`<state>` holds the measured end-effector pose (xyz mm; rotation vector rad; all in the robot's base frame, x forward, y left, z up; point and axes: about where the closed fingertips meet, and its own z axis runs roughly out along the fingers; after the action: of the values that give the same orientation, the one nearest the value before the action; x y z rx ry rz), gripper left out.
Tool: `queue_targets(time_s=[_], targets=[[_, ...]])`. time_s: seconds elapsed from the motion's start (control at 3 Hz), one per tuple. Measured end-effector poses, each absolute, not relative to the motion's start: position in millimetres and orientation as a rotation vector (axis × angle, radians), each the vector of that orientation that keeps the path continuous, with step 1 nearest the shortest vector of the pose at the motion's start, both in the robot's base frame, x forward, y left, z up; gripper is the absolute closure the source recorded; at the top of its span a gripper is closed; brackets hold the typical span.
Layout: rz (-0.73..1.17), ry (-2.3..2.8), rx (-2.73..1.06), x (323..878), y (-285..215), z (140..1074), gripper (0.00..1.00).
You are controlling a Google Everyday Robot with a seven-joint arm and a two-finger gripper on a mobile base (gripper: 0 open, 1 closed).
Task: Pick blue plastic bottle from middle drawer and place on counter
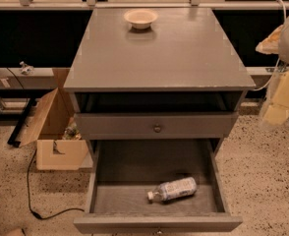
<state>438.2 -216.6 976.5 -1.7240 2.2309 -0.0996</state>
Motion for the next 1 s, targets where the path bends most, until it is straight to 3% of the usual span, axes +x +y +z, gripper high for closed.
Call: queue_targets(time_s=[0.33, 1.0], targets=[[-0.099, 2.231, -1.724, 438, -216, 976, 0.00], [0.225, 2.082, -1.794, 464, -136, 869, 0.00]])
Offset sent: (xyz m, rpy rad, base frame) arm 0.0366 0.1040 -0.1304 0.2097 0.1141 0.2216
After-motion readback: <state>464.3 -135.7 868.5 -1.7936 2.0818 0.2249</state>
